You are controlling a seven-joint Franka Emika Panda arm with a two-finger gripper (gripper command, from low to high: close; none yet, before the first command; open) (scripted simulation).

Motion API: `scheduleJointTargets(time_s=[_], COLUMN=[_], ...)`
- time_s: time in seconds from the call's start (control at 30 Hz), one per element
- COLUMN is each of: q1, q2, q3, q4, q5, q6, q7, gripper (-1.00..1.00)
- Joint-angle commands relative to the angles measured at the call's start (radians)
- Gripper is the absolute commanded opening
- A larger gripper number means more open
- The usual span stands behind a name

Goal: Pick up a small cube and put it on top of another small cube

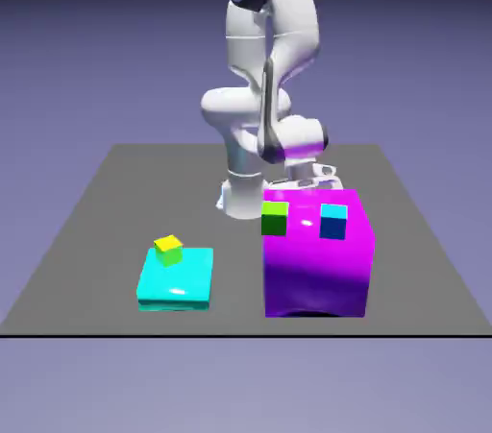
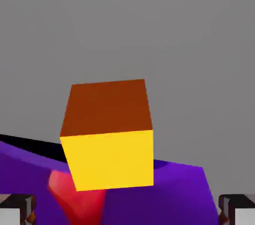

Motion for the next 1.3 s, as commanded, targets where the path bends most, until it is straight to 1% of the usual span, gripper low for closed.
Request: scheduleJointTargets(time_s=[0.0, 0.47, 0.5, 0.53, 0.57, 1.07, 1.13, 1.2, 1.27], q1=[-0.034, -0.515, -0.524, -0.524, -0.524, -0.009, 0.000, -0.035, -0.023], q2=[0.036, 0.543, 0.552, 0.552, 0.552, 0.009, 0.000, 0.013, 0.026], q3=[0.014, 0.211, 0.214, 0.214, 0.214, 0.004, 0.000, 0.055, 0.092], q4=[0.005, 0.081, 0.083, 0.083, 0.083, 0.001, 0.000, 0.008, 0.045], q5=[0.001, 0.011, 0.011, 0.011, 0.011, 0.000, 0.000, 0.087, 0.174], q6=[-0.024, -0.361, -0.367, -0.367, -0.367, -0.006, 0.000, -0.026, -0.047], q7=[-0.031, -0.464, -0.472, -0.472, -0.472, -0.008, 0.000, -0.079, -0.144], gripper=[0.00, 0.00, 0.00, -1.00, -1.00, -1.00, -1.00, -1.00, -1.00])
